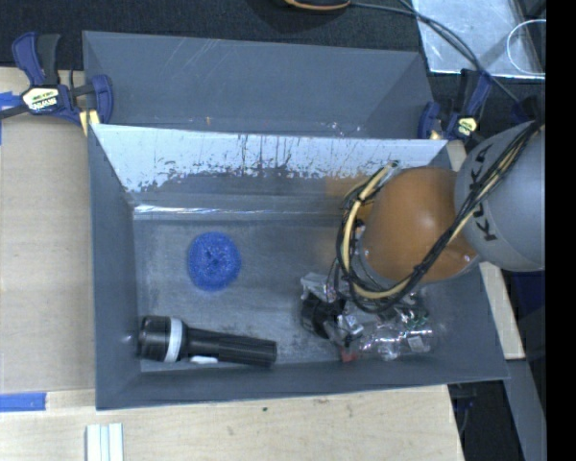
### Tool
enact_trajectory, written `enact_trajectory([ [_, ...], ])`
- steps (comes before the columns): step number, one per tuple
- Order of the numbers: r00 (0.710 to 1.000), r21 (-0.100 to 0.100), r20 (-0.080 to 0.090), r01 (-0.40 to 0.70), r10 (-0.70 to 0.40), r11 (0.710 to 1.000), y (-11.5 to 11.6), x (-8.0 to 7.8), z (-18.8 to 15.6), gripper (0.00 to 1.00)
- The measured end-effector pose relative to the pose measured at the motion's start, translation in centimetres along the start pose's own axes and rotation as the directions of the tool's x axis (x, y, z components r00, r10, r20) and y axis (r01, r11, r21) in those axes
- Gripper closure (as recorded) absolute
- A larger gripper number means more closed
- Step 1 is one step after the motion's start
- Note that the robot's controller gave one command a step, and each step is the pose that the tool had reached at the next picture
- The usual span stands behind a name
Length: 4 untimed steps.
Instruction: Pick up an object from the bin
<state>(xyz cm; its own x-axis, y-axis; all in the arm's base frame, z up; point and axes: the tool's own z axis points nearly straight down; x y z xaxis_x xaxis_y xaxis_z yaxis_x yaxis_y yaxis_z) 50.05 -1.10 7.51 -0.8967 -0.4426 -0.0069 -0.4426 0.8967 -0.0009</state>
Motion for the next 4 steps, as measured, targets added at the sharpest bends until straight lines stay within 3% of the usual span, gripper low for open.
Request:
enact_trajectory([
  [4, 1.000, 0.000, 0.001, -0.001, 0.001, 1.000, 0.0, 0.1, -2.3, 1.00],
])
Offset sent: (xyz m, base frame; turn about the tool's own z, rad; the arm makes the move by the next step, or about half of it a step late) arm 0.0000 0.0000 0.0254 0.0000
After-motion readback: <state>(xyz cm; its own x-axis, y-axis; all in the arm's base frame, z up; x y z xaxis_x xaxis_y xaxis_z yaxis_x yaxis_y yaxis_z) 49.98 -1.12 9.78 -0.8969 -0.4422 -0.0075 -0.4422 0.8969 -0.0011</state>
